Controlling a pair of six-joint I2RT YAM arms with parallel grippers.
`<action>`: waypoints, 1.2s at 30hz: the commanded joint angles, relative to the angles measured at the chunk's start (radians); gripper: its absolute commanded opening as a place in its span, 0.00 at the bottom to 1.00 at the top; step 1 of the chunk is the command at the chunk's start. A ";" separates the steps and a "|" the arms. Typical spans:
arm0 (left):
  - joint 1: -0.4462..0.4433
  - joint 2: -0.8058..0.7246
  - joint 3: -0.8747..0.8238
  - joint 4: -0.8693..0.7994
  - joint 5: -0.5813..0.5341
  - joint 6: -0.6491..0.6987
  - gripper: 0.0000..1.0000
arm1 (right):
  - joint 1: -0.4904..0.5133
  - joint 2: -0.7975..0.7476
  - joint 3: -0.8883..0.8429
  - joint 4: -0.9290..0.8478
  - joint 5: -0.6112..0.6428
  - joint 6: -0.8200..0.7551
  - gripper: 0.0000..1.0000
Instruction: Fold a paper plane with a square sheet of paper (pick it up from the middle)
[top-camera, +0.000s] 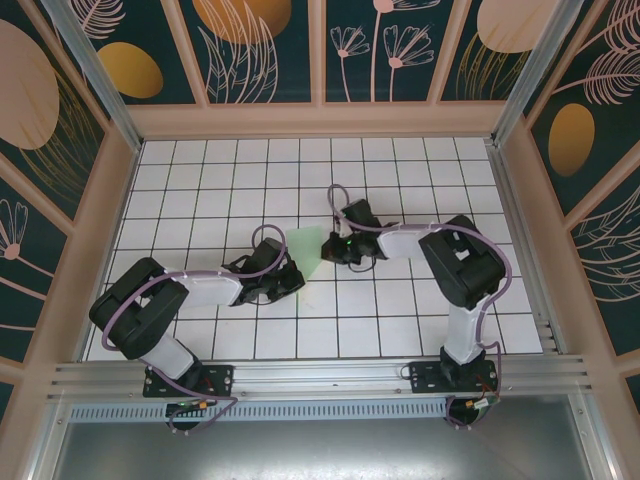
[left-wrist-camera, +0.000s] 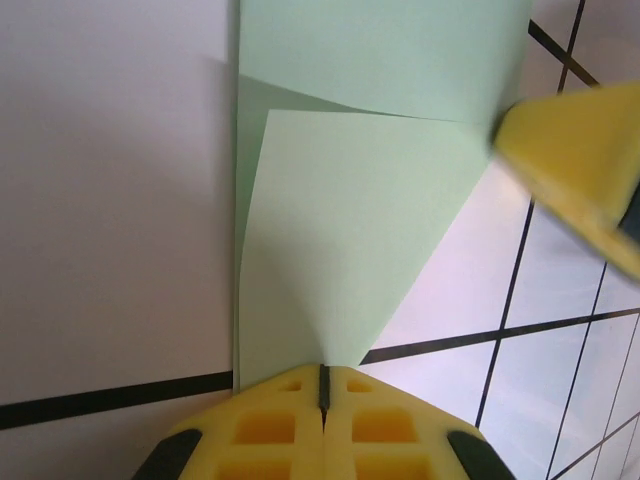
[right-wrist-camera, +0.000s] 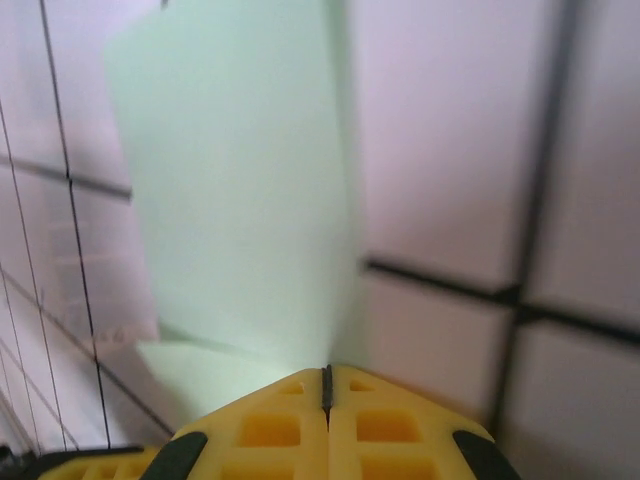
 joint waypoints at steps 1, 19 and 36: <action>-0.005 0.054 -0.045 -0.138 0.011 0.026 0.00 | -0.083 0.011 0.027 -0.063 0.111 -0.039 0.00; 0.013 0.077 0.105 -0.253 -0.028 0.307 0.00 | 0.089 -0.075 -0.044 0.088 -0.021 0.067 0.00; 0.013 0.002 -0.018 -0.251 0.062 0.224 0.00 | 0.064 0.043 -0.028 -0.022 0.057 0.087 0.00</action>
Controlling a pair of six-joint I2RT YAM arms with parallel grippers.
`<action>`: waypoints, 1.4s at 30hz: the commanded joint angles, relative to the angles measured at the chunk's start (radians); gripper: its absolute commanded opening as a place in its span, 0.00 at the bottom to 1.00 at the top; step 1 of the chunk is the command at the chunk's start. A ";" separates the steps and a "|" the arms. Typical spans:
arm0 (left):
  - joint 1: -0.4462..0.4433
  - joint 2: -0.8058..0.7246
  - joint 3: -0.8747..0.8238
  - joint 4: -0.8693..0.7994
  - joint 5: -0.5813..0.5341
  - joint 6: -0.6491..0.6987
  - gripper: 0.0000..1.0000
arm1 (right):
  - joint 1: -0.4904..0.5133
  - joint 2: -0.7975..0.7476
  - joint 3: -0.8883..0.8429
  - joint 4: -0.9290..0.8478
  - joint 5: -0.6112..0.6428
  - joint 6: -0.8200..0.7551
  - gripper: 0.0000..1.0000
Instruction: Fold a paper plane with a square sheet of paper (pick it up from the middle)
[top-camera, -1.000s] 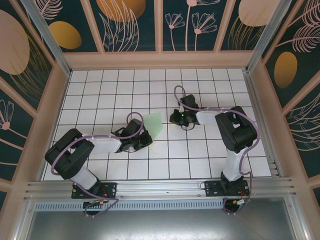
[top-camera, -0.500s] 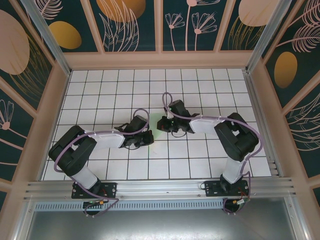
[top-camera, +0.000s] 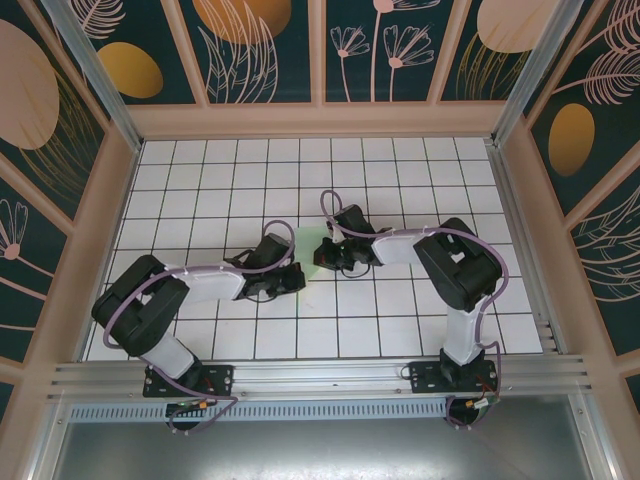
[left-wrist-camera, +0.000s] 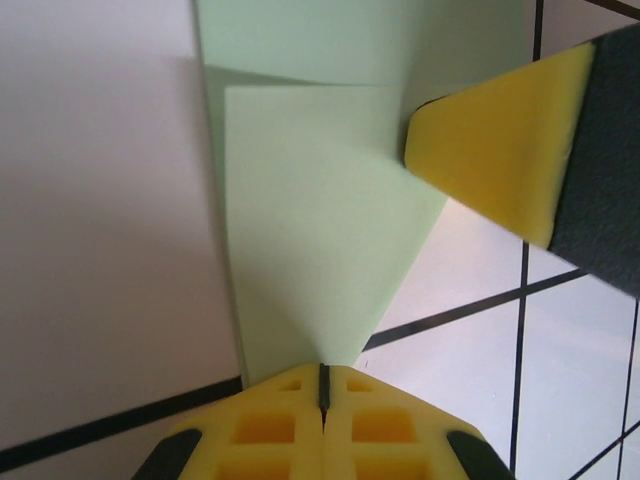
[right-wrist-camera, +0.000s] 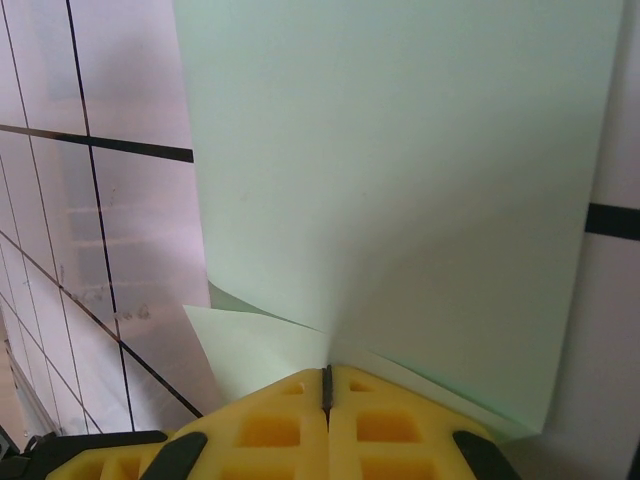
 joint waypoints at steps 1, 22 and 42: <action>0.004 -0.012 -0.088 -0.140 0.042 -0.031 0.00 | -0.022 0.040 -0.006 -0.076 0.073 0.012 0.00; 0.004 -0.078 0.033 0.001 0.027 -0.087 0.00 | -0.025 -0.021 0.002 -0.049 0.049 0.054 0.00; 0.004 0.046 0.019 -0.073 -0.006 -0.088 0.00 | 0.043 -0.049 -0.014 0.074 -0.044 0.032 0.00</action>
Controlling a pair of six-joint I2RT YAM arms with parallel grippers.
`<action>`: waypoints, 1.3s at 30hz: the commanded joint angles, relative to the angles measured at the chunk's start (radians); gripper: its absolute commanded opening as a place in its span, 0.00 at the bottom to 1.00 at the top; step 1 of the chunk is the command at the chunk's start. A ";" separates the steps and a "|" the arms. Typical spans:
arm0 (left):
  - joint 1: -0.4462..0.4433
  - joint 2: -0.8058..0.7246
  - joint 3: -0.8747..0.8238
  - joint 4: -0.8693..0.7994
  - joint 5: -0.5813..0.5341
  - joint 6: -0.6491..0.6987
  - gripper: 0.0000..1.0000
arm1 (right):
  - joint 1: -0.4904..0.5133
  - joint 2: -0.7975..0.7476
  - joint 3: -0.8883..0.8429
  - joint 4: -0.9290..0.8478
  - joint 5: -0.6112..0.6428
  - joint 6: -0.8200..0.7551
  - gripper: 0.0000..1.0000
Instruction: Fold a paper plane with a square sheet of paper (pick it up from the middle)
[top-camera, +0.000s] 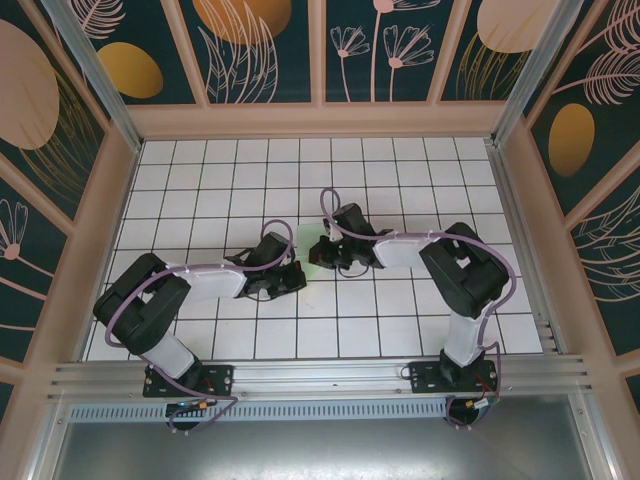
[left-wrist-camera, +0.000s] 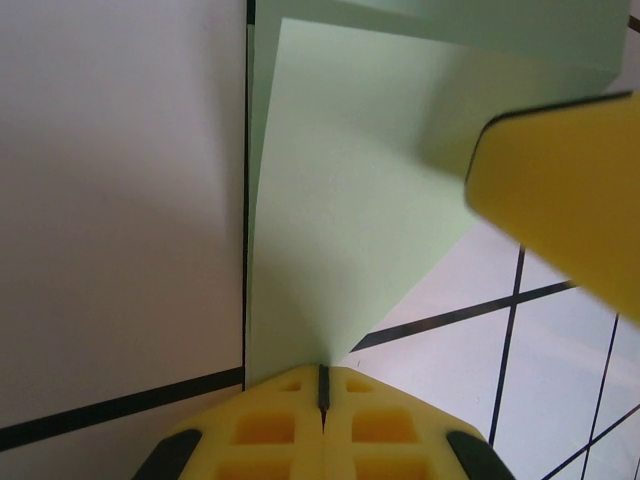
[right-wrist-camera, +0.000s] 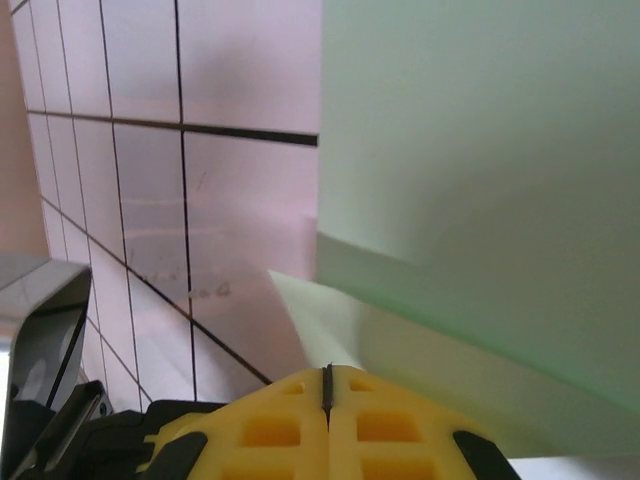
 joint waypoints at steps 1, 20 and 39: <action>-0.001 0.026 -0.013 -0.056 -0.026 -0.008 0.00 | 0.013 0.020 0.011 0.013 -0.012 -0.008 0.00; -0.001 0.033 -0.059 -0.051 -0.004 -0.013 0.00 | -0.204 0.013 0.021 -0.142 0.143 -0.175 0.00; -0.001 -0.080 0.115 -0.043 -0.192 0.019 0.34 | -0.202 -0.138 -0.093 -0.019 -0.064 0.031 0.44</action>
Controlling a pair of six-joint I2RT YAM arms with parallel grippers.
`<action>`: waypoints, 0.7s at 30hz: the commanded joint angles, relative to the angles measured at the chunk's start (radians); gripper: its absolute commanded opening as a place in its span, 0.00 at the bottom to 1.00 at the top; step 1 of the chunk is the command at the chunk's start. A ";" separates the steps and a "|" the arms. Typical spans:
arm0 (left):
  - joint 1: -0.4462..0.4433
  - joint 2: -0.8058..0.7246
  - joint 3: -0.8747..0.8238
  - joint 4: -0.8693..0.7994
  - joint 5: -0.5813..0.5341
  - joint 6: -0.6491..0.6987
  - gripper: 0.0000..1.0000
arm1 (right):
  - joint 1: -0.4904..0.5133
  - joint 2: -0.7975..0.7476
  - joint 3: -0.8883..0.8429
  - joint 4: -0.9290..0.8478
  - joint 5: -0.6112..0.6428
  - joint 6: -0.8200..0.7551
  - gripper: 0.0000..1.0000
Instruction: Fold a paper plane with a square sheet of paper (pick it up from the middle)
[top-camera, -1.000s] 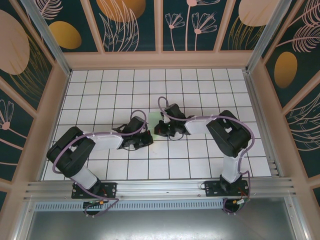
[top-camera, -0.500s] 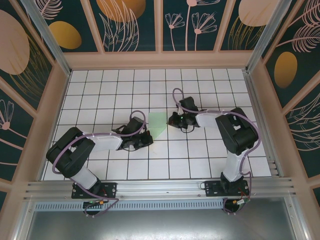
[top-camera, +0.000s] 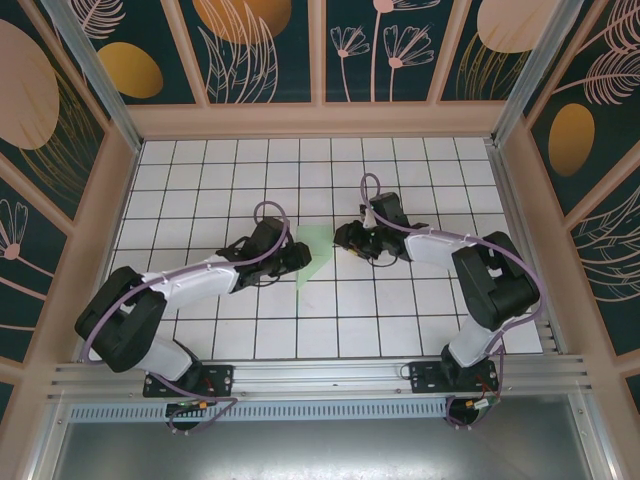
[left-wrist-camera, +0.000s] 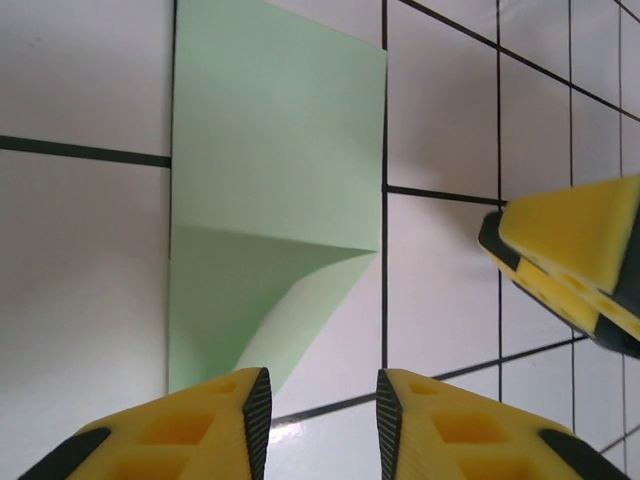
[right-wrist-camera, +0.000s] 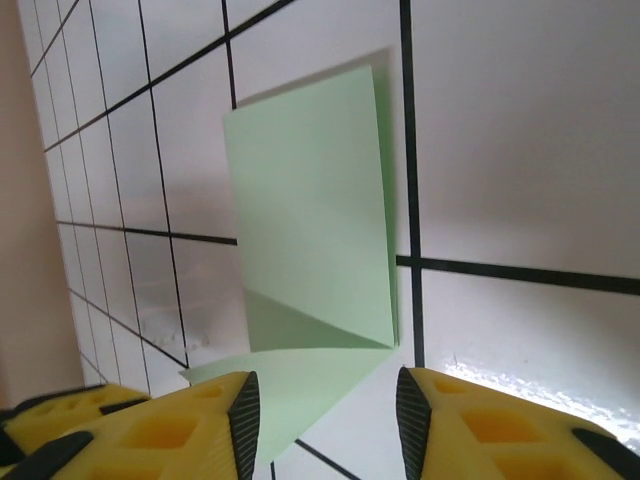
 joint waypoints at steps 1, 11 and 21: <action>-0.002 0.054 0.039 -0.001 -0.016 0.006 0.32 | 0.009 0.025 -0.003 0.047 -0.048 0.034 0.45; -0.001 0.152 0.089 -0.038 -0.082 -0.011 0.15 | 0.025 0.068 0.000 0.046 -0.054 0.048 0.45; -0.001 0.211 0.070 -0.053 -0.101 -0.026 0.09 | 0.047 0.114 0.036 0.036 -0.081 0.053 0.43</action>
